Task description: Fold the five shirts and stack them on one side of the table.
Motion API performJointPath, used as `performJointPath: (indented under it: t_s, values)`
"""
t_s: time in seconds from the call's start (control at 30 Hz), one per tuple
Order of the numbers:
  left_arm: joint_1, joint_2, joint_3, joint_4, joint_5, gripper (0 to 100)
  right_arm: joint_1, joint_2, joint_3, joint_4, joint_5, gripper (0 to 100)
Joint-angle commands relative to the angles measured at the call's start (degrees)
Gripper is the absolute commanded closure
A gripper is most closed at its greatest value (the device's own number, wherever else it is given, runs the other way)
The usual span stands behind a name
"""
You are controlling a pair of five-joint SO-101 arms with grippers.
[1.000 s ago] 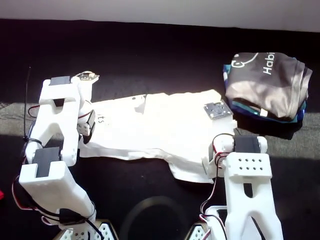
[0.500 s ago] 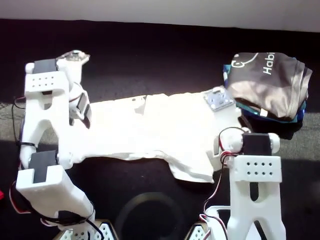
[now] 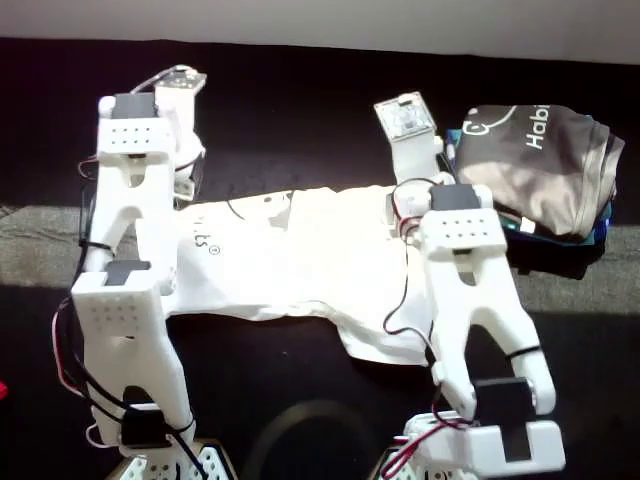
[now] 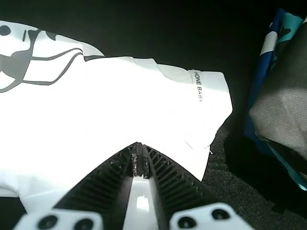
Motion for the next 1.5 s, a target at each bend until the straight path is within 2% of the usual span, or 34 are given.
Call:
performJointPath:
  t_s: [0.0,0.27,0.53,0.7,0.83,0.93,1.07,1.17,1.3,1.47]
  values:
    - [0.31,6.46,-7.08,-0.88,0.62,99,-0.40,10.07,-7.60,-3.82,-0.35,99.1]
    - [-6.99,25.10,-27.47,-0.53,-6.51,99,3.21,31.52,-26.86,-4.09,-0.35,99.1]
    - [-11.47,34.95,-46.90,-1.41,-7.56,99,5.76,38.37,-39.96,2.51,-0.35,99.1]
    - [-11.65,35.38,-52.70,-0.88,-8.62,99,5.49,38.20,-49.36,12.79,-0.35,99.1]
    - [-10.59,34.95,-59.56,7.30,-8.62,99,5.49,38.20,-60.35,24.84,-0.35,99.1]
    - [-9.45,30.37,-58.51,11.60,-8.35,99,5.41,38.20,-66.59,32.40,-0.35,99.1]
    - [-9.71,22.90,-57.36,12.13,-5.80,99,5.41,38.20,-74.33,41.54,-0.18,99.1]
    - [-9.45,15.78,-51.03,12.22,-5.45,99,5.23,38.11,-79.60,46.73,-0.26,99.1]
    - [-7.34,3.74,-32.40,12.13,-4.13,99,4.18,32.04,-76.53,46.73,-0.26,99.1]
    - [-3.30,-9.45,-5.85,11.52,-2.11,99,-0.84,14.99,-55.08,46.46,-0.35,99.1]
